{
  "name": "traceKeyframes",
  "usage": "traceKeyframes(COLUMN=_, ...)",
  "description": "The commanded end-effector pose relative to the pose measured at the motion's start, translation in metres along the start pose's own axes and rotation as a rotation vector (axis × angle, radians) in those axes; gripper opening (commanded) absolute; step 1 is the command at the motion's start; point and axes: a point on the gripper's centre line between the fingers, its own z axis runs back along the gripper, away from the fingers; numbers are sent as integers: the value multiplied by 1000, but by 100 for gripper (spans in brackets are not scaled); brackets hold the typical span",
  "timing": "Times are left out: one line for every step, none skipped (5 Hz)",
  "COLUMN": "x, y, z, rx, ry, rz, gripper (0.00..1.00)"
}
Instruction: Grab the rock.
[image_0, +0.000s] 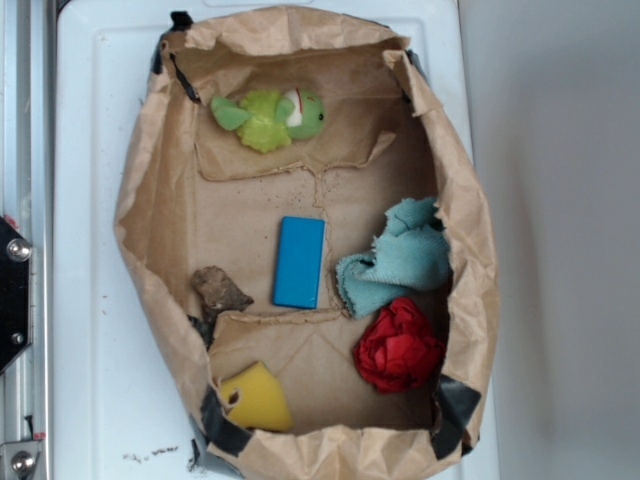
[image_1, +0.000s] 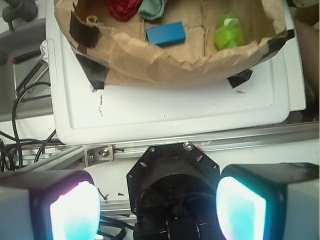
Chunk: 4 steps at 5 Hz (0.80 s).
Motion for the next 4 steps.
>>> traceKeyframes(x=67, y=12, z=-23, rx=15, ry=-62, rz=62, gripper=100)
traceKeyframes(x=93, y=20, z=-29, rx=37, ry=-110, rz=76, gripper=100)
traceKeyframes(x=116, y=31, z=-40, rx=41, ry=-119, rz=98, gripper=100)
traceKeyframes(x=127, y=35, z=-48, rx=59, ry=-124, rz=96, gripper=100)
